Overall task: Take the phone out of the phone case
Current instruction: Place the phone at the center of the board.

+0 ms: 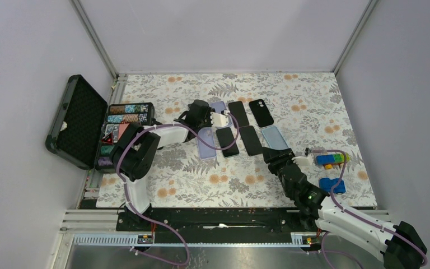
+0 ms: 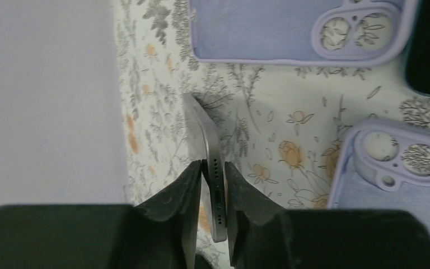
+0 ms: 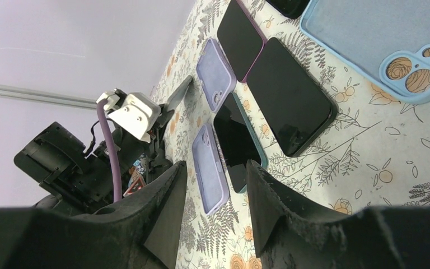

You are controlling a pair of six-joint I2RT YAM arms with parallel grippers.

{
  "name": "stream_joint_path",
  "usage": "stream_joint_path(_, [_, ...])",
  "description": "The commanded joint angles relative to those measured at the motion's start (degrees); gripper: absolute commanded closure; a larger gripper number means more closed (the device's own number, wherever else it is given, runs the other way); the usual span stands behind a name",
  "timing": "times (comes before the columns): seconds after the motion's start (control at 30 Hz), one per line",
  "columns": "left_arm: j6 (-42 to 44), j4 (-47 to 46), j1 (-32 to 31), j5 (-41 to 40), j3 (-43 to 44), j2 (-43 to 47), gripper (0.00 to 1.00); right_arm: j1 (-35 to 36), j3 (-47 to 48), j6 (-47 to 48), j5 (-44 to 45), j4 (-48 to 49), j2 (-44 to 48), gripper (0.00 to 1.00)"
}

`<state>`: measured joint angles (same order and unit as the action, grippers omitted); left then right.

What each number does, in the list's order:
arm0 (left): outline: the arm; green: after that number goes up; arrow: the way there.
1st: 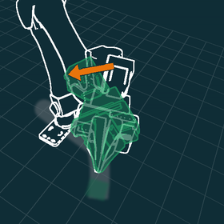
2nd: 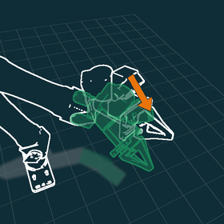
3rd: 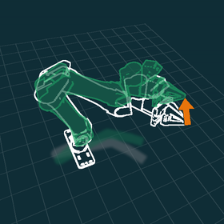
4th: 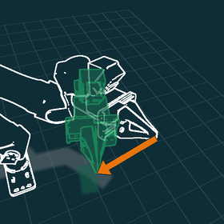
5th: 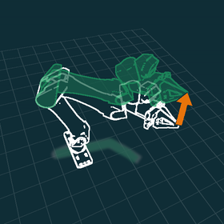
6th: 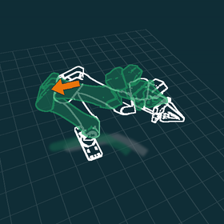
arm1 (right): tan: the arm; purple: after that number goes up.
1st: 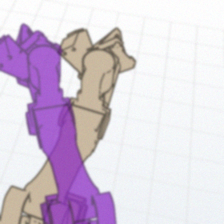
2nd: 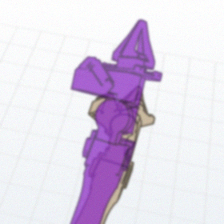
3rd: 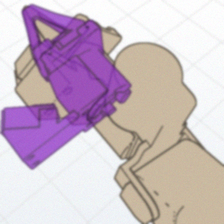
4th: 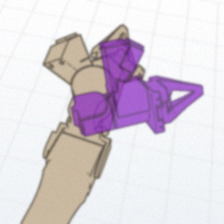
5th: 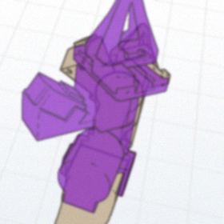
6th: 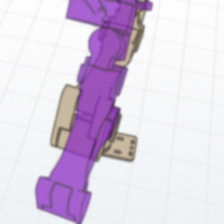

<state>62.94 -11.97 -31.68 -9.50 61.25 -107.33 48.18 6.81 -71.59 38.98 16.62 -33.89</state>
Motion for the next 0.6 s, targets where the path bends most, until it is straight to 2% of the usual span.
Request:
stream_joint_path(0.0, [-3.84, 10.71, 1.32, 7.15, 6.05, -0.59, 0.77, -0.55, -0.26, 1.58, 2.84, 2.03, 0.17, 0.5])
stream_joint_path(0.13, [-6.34, 20.3, 1.97, 10.45, 10.69, -2.73, 0.74, -0.62, 0.27, 1.8, 2.85, 2.0, -0.43, 0.49])
stream_joint_path(0.57, [-8.21, 27.13, 2.41, 13.75, 13.77, -6.67, 0.83, -0.85, -0.66, 1.72, 3.32, 2.09, 1.2, 0.49])
